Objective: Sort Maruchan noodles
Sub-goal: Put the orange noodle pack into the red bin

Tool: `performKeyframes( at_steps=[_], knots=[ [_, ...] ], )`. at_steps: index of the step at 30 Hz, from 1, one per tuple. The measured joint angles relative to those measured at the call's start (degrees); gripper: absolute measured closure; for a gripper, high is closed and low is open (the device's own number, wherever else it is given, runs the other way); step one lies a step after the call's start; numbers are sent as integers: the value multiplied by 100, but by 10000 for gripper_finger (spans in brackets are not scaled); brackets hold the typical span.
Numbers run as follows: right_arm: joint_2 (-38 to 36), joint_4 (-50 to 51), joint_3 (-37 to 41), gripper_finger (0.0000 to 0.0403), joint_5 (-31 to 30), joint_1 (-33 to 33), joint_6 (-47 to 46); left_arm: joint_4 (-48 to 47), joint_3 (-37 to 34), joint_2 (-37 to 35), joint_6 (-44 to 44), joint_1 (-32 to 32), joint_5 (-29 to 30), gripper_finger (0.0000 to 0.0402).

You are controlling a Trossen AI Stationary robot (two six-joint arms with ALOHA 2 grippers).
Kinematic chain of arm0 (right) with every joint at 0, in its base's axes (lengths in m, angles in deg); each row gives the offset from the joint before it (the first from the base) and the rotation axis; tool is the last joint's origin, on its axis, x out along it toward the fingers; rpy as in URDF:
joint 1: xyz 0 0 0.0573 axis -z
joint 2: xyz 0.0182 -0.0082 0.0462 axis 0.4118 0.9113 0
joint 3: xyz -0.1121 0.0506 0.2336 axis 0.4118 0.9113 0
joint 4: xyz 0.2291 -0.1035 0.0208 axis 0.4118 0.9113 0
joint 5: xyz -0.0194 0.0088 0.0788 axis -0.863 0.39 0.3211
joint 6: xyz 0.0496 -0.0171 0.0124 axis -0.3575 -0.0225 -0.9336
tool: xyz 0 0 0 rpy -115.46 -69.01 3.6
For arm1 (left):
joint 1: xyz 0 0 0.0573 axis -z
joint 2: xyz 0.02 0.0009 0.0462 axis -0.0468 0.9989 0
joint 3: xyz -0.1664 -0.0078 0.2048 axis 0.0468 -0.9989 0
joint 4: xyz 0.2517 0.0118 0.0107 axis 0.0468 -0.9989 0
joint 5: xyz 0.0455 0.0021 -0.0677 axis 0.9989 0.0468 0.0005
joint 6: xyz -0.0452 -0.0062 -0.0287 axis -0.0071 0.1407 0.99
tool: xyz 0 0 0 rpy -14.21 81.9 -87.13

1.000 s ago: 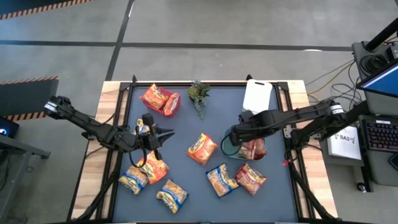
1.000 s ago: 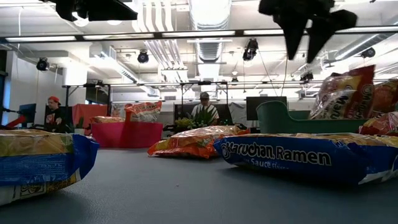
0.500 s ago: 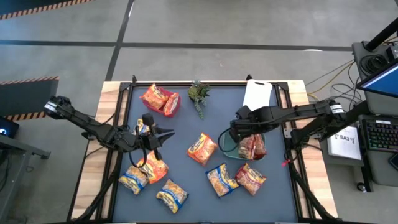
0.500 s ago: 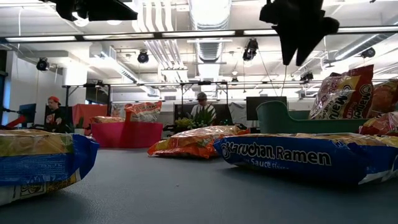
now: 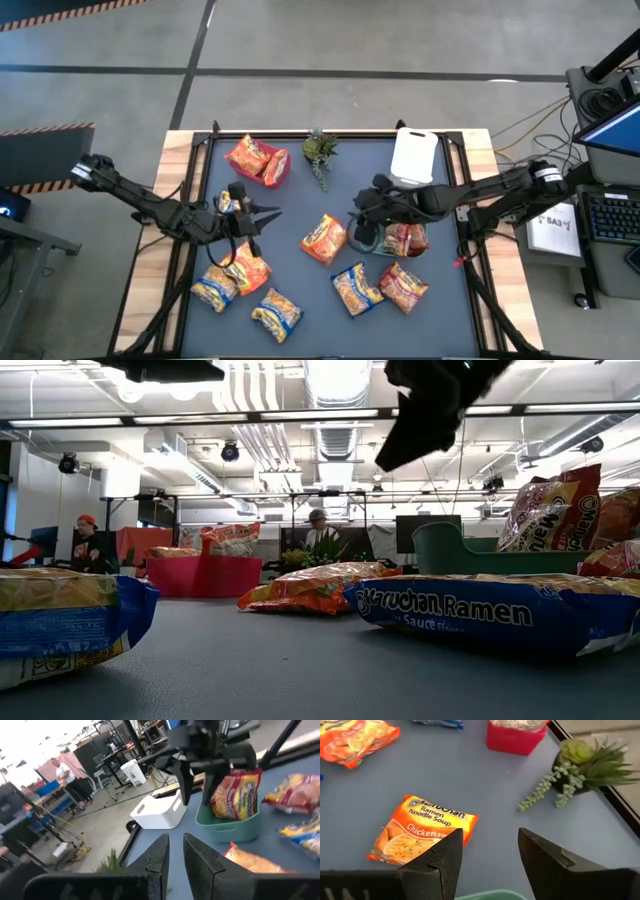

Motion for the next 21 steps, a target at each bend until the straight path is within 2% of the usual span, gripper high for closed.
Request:
performKeyframes(
  at_steps=[6,11,16,21],
  knots=[
    [-636,-1334,1176,225,22,123,311,-9,0,0,746,0,-1,363],
    [-1283,-2277,1847,225,56,144,628,21,0,0,1334,0,-1,363],
    [-1888,-3371,2415,225,503,144,1012,168,0,33,2074,0,-1,363],
    [-2129,-4848,3087,225,1044,144,1267,661,0,353,2473,0,-4,363]
  ],
)
